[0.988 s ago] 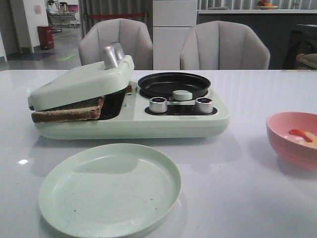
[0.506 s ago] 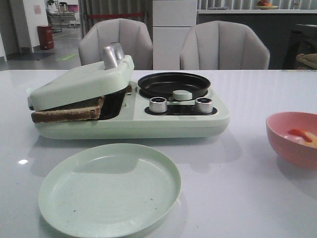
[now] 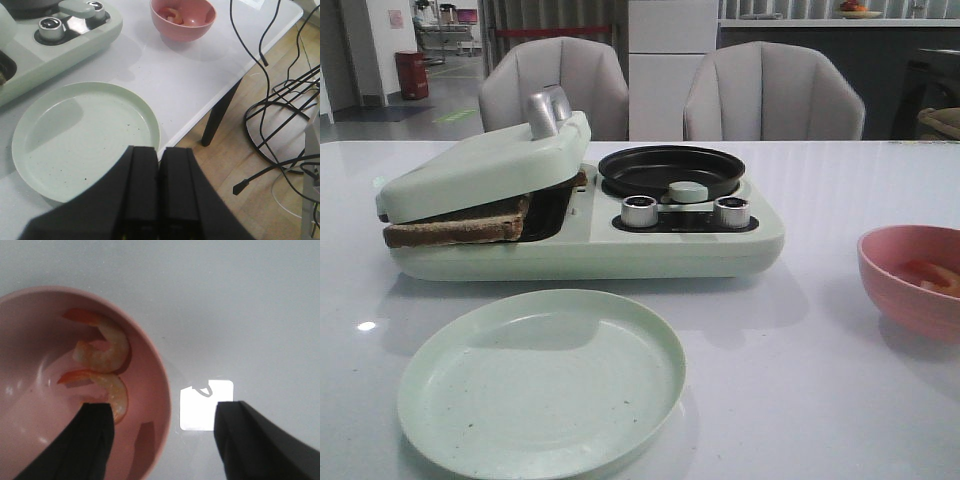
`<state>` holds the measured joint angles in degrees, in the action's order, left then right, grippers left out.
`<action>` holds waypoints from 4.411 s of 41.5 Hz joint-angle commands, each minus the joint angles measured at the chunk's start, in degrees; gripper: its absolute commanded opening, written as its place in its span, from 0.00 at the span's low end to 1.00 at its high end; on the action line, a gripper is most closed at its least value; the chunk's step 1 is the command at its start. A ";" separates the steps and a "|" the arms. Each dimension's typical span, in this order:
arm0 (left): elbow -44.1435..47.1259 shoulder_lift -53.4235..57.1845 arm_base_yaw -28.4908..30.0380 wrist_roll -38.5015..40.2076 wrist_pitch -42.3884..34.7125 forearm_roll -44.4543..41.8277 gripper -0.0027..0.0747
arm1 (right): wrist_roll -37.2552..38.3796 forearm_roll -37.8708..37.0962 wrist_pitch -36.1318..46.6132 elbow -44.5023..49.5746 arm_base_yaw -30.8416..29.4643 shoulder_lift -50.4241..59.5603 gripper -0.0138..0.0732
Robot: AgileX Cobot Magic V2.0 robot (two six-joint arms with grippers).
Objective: Make breakfast with bread and shrimp
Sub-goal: 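Move the right gripper to the pink bowl and grasp its rim, then lift the pink bowl and tip the shrimp into the black pan, then carry the empty pink bowl back and set it on the table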
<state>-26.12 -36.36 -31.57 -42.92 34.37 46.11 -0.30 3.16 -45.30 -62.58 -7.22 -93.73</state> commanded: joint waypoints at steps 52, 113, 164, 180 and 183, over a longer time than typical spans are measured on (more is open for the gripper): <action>-1.74 0.16 -0.34 -0.01 -2.63 2.18 0.16 | -3.02 -9.73 4.83 -30.28 20.16 1.74 0.21; -1.74 0.16 -0.34 -0.01 -2.63 2.18 0.16 | 36.44 -106.96 -19.99 -48.70 47.56 -36.21 0.21; -1.74 0.16 -0.34 -0.01 -2.63 2.18 0.16 | 26.98 -28.53 7.40 4.18 12.44 15.01 0.21; -1.74 0.16 -0.34 -0.01 -2.63 2.18 0.16 | -7.64 9.98 8.54 7.29 -0.17 9.79 0.21; -1.74 0.16 -0.34 -0.01 -2.63 2.18 0.16 | -7.83 10.37 10.49 7.29 -0.30 7.75 0.21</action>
<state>-26.10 -36.36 -31.57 -42.92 34.37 46.11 -5.30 10.56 -38.90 -53.88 -6.82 -85.62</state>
